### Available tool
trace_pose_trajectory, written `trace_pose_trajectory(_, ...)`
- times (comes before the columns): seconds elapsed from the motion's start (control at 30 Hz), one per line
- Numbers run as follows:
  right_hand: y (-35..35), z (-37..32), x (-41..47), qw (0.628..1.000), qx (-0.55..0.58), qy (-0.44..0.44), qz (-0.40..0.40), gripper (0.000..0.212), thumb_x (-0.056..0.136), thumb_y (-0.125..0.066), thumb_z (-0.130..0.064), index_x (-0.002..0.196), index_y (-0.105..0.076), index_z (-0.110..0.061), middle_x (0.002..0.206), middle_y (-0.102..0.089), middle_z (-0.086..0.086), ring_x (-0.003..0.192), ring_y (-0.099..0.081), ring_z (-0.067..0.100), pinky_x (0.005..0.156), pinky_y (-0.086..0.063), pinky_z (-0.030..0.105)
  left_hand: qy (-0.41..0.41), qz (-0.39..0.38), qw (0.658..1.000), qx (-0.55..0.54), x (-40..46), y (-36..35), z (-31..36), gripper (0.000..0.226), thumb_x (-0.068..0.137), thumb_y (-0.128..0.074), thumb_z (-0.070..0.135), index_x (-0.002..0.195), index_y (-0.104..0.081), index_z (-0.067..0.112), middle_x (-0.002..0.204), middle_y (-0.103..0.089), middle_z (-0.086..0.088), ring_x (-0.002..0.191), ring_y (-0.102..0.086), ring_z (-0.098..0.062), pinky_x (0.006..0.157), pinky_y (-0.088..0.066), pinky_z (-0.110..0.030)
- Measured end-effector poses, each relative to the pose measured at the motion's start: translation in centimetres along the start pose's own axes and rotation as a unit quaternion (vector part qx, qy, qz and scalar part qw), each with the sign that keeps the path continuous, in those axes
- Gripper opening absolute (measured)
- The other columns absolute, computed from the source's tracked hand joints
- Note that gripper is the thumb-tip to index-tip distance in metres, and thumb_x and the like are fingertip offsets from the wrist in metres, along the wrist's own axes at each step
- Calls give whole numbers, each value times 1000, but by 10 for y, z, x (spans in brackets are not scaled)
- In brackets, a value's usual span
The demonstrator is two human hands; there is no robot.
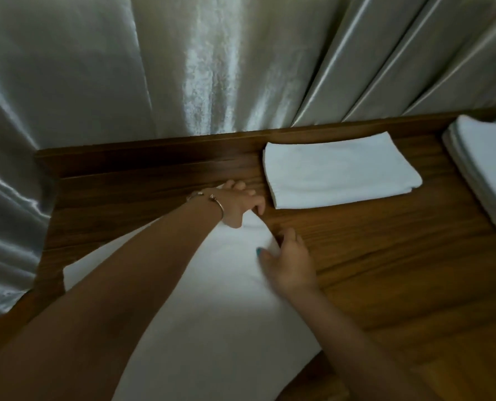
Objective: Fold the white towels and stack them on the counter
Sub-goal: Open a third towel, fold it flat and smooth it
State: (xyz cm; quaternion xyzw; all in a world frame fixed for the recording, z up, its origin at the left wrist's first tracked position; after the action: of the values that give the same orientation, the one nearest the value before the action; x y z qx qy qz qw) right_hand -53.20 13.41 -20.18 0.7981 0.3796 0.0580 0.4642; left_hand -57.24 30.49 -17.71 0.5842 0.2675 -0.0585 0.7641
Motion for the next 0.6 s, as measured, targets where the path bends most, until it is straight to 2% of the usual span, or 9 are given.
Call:
trace_pose_trajectory(0.1,6,1,-9,996,-18,-74,-42,54,74,-64,-52,118,-51,-23,110,-65,2,103,-61,28,82,-50,36,23,-8,999,28,-7,8,0,45,73,-56,15,111,-51,37,112,-35,1,112,-30,-25,95,-33,-39)
trace_pose_trajectory(0.2,17,3,-24,990,-71,-95,-78,46,74,-62,-51,112,-55,-25,107,-66,-2,100,-62,24,78,-48,33,-2,13,998,57,-19,10,2,50,68,-59,12,113,-57,34,115,-39,2,123,-27,-28,99,-36,-40)
trace_pose_trajectory(0.23,21,5,-30,987,-90,-98,-89,44,75,-61,-51,111,-56,-26,107,-65,-3,100,-62,23,77,-47,32,-7,20,998,64,-25,10,1,49,69,-59,11,113,-58,32,122,-42,1,130,-24,-30,105,-33,-42)
trace_pose_trajectory(0.3,28,9,-44,981,-125,-91,-119,42,79,-60,-51,113,-56,-26,103,-62,-5,100,-61,21,74,-43,31,-18,37,994,105,-39,9,2,43,75,-61,14,116,-59,29,137,-46,-2,141,-19,-27,117,-18,-46)
trace_pose_trajectory(0.33,29,11,-51,979,-136,-82,-131,41,82,-60,-51,115,-56,-26,101,-60,-6,100,-60,20,73,-42,31,-24,48,989,137,-48,10,4,41,80,-62,15,118,-58,26,138,-49,-2,142,-24,-22,119,-12,-42)
trace_pose_trajectory(0.37,31,12,-58,979,-138,-70,-135,40,84,-61,-50,116,-56,-27,97,-58,-6,97,-60,19,72,-40,30,-26,69,984,165,-58,10,6,38,83,-62,15,120,-57,24,136,-53,-2,138,-32,-20,118,-12,-39)
trace_pose_trajectory(0.43,34,10,-71,982,-136,-36,-124,34,87,-59,-46,116,-57,-29,94,-57,-8,89,-57,17,69,-39,29,-13,127,975,180,-79,9,7,33,85,-61,9,115,-57,22,121,-61,-2,120,-50,-20,112,-29,-34)
trace_pose_trajectory(0.5,36,4,-82,984,-144,-4,-102,24,90,-58,-36,112,-57,-26,93,-57,-7,85,-54,17,67,-39,29,18,180,971,154,-101,8,4,35,83,-59,0,110,-57,22,107,-65,-2,105,-56,-22,98,-42,-32)
trace_pose_trajectory(0.6,41,-13,-102,989,-130,27,-72,15,89,-59,-28,103,-60,-24,91,-60,-5,84,-57,17,64,-43,30,49,208,969,122,-131,11,4,41,83,-53,-5,114,-60,21,108,-66,-4,107,-57,-26,93,-47,-37)
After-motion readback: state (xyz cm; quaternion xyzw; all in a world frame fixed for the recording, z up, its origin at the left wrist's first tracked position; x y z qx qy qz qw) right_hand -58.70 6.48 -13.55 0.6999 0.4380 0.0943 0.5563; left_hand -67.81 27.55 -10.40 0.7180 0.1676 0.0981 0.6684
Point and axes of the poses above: each hand's wrist, its own x-axis towards the middle knuckle, its own y-axis out of the back of the hand, z = x × y, the point moved 4 cm from there along x, towards the middle knuckle
